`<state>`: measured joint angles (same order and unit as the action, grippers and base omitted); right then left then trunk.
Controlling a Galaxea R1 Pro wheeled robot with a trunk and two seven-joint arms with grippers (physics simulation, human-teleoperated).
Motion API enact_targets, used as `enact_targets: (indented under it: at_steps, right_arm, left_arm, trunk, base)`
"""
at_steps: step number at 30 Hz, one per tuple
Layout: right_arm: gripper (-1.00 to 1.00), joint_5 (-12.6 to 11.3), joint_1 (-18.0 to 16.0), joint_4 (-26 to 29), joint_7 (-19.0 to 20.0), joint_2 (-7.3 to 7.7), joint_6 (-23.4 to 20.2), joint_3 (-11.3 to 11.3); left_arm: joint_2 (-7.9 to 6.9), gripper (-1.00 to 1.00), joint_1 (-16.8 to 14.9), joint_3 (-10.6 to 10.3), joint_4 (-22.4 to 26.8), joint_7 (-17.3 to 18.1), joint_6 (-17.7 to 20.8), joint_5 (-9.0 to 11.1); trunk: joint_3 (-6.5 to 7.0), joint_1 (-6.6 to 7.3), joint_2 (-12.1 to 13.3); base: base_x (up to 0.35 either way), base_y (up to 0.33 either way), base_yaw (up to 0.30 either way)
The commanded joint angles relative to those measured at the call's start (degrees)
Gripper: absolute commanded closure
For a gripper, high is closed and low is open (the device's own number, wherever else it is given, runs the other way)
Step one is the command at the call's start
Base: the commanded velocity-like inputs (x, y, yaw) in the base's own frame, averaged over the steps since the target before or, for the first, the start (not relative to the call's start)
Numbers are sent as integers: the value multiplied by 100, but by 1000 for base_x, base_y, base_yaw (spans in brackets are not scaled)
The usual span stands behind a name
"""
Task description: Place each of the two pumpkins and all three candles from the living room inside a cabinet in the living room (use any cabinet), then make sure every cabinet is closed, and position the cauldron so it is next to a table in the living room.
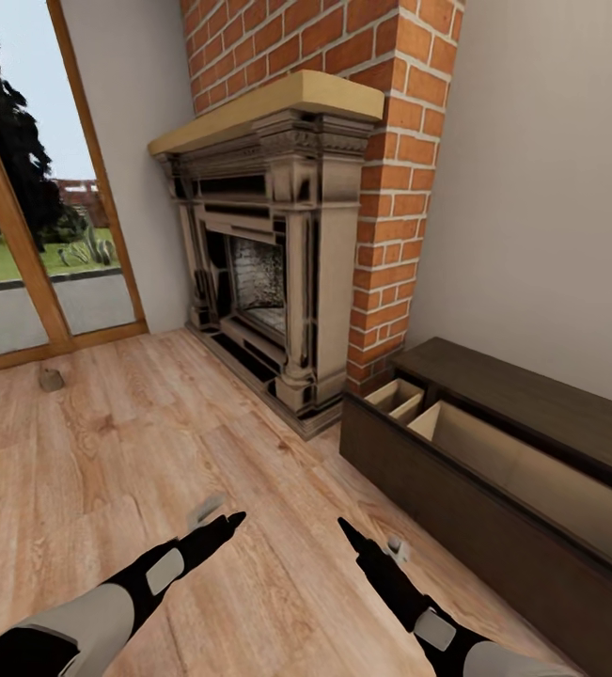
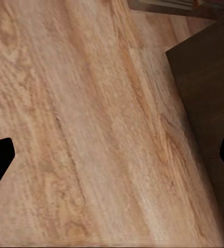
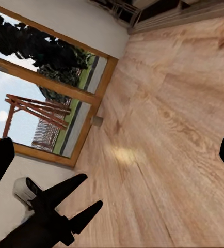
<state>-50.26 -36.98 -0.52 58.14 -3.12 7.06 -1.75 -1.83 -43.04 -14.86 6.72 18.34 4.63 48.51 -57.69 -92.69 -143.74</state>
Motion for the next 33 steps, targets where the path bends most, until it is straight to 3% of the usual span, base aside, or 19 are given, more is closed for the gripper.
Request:
enact_targets:
  at_steps: [1,3,5,8,11,15,16,18,21,25,30,33]
  right_arm:
    - [-100,-11,-3,-15,5,17,60,-26]
    - [-100,-20,-2,-71,-109,62,96,-16]
    - [-100,-14,-2,-88,-468,124,82,-16]
    - [-100,24,-2,-76,-1360,271,46,-22]
    - [-100,157,-6,-30,-1708,316,35,-76]
    - [-100,844,-27,66,-1871,333,-86,-529]
    - [-100,1211,-53,117,-2163,336,-240,-699]
    - [-100,1482,-83,238,-2545,335,-374,-793]
    - [-100,2105,-130,793,-3354,329,-720,-886]
    - [-100,2728,-165,1050,-3802,306,-1018,-907]
    - [-100,3228,-239,1240,-4157,177,-1286,-914]
    - [-100,3342,-252,1289,-4284,132,-1499,-937]
  left_arm:
    - [-2,-100,-3,-29,-34,13,30,63]
    - [1,-100,-3,-27,-118,12,24,68]
    - [0,-100,-3,-26,-160,12,23,70]
    - [-20,-100,-3,-11,-206,12,15,77]
    - [-33,-100,-3,26,-220,12,-20,77]
    - [-42,-100,-3,40,-229,-1,-255,69]
    - [-56,-100,-3,42,-228,-133,-318,66]
    - [-82,-100,-3,43,-226,-317,-354,64]
    - [-109,-100,-3,44,-219,-606,-384,63]
    - [-139,-100,-3,45,-220,-675,-390,62]
    - [-265,-100,-3,45,-220,-706,-392,62]
    - [-298,-100,-3,45,-223,-716,-392,59]
  trunk:
    - [-4,1,-2]
    - [-2,1,-2]
    - [-2,1,-2]
    - [-1,1,-2]
    - [-1,1,-2]
    - [-1,1,-2]
    - [-1,1,-2]
    - [-1,1,-2]
    - [-1,1,-2]
    - [-1,1,-2]
    - [-1,1,-2]
    - [-1,1,-2]
  base:
    - [0,0,80]
    - [0,0,42]
    - [0,0,19]
    - [0,0,7]
    - [0,0,2]
    - [0,0,0]
    - [0,0,0]
    - [0,0,0]
    - [0,0,0]
    - [0,0,0]
    - [33,0,0]
    - [125,22,0]
